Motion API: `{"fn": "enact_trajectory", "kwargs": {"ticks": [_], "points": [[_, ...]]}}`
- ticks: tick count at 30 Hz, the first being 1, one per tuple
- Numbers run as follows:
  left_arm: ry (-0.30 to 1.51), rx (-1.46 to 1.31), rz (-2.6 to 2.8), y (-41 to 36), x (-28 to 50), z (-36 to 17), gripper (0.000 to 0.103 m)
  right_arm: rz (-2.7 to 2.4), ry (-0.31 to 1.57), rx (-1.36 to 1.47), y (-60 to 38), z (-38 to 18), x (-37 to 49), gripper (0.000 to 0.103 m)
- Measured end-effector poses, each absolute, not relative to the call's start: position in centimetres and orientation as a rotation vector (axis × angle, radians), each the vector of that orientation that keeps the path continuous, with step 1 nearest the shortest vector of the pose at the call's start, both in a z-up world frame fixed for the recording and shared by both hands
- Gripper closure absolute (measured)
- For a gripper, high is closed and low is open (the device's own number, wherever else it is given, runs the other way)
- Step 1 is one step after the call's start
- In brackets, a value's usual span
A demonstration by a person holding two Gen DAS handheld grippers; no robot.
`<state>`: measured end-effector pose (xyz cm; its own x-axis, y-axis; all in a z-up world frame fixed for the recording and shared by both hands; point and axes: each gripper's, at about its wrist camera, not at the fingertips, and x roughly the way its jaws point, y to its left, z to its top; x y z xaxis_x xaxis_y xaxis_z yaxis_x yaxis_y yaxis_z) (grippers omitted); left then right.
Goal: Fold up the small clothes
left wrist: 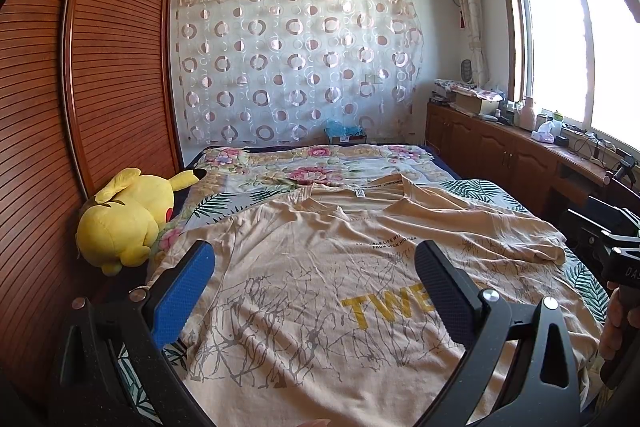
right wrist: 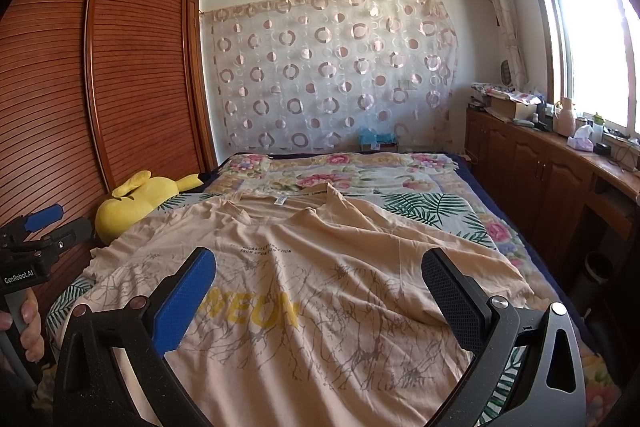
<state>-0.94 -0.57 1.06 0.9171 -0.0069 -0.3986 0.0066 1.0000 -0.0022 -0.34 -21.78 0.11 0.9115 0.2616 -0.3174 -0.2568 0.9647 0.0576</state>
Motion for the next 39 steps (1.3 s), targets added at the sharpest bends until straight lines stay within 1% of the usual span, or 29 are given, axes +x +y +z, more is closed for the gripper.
{"fn": "enact_trajectory", "kwargs": {"ticks": [39], "points": [[0.404, 0.0, -0.007, -0.73, -1.36, 1.52, 0.002, 0.275, 0.326, 0.014, -21.45, 0.07, -0.18, 0.0]]}}
